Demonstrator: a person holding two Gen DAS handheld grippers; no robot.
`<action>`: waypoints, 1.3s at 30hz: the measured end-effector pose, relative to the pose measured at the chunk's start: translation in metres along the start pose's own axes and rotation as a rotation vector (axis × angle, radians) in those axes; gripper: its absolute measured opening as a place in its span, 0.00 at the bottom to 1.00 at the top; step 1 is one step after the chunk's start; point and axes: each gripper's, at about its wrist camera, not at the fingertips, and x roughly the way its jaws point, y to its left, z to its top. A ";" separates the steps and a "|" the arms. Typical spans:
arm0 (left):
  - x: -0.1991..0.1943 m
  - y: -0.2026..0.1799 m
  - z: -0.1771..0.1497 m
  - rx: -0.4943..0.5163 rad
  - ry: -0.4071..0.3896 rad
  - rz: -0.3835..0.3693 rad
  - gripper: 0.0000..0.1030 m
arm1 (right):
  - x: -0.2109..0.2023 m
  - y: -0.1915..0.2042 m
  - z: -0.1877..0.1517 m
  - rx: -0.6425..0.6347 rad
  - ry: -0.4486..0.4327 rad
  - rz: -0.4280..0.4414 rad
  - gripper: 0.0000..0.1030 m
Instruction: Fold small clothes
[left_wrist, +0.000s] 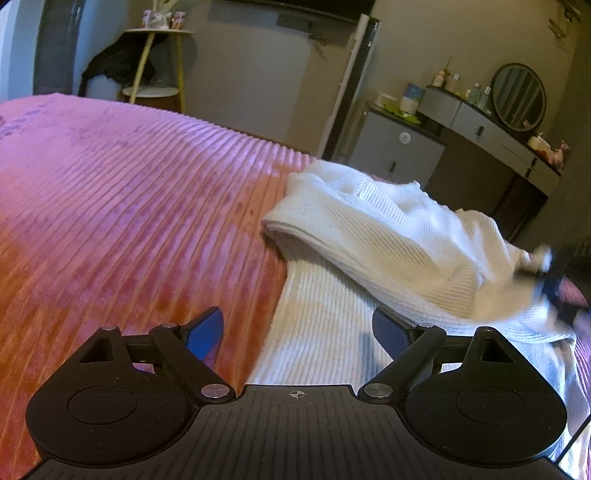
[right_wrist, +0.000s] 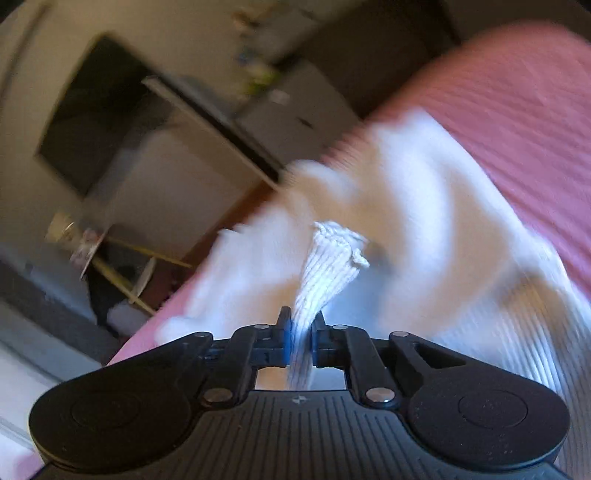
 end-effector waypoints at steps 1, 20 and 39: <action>0.000 0.000 0.000 0.004 -0.001 0.005 0.90 | -0.009 0.016 0.009 -0.033 -0.046 0.043 0.08; 0.007 -0.003 -0.005 0.036 0.011 0.038 0.91 | -0.021 -0.089 -0.004 0.023 -0.105 -0.194 0.07; 0.011 -0.007 -0.011 0.087 0.011 0.065 0.95 | -0.058 -0.067 -0.036 -0.150 -0.172 -0.294 0.19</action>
